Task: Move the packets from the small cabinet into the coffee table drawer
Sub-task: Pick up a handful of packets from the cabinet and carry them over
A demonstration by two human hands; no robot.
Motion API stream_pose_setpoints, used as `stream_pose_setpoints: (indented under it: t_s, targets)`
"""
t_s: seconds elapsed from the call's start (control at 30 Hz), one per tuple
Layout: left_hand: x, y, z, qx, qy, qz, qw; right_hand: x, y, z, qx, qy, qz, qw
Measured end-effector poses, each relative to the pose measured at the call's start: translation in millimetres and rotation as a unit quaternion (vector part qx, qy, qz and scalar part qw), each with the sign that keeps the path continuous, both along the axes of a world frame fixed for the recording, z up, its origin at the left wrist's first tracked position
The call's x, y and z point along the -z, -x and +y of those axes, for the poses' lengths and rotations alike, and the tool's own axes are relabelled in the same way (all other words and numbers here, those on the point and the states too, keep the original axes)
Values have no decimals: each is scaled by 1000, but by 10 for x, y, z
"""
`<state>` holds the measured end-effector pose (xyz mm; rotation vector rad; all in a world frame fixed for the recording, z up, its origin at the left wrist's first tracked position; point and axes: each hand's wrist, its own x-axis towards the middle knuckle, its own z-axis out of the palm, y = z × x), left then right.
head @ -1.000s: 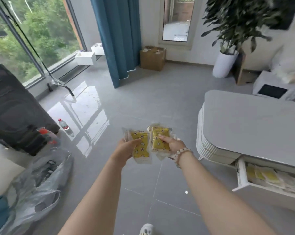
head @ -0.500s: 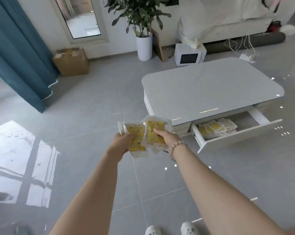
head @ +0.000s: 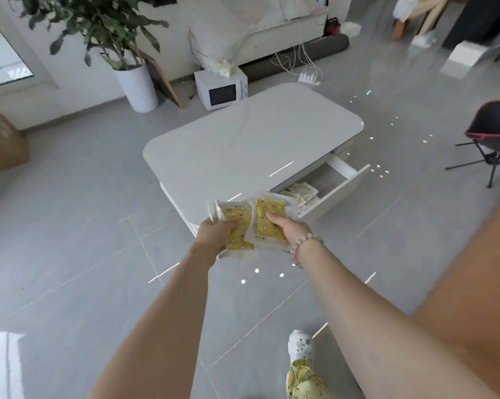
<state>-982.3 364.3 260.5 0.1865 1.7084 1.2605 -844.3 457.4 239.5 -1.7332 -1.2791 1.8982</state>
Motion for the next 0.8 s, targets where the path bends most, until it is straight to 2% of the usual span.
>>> stream_pose_setpoints:
  t_s: [0.5,0.8]
  targets:
    - [-23,-763,1953,54,30,9,998,183,-829,1795,69,37,64,995]
    - [130,-1162,2627,84,47,5,995,285,-1254,2299,136,75,95,983]
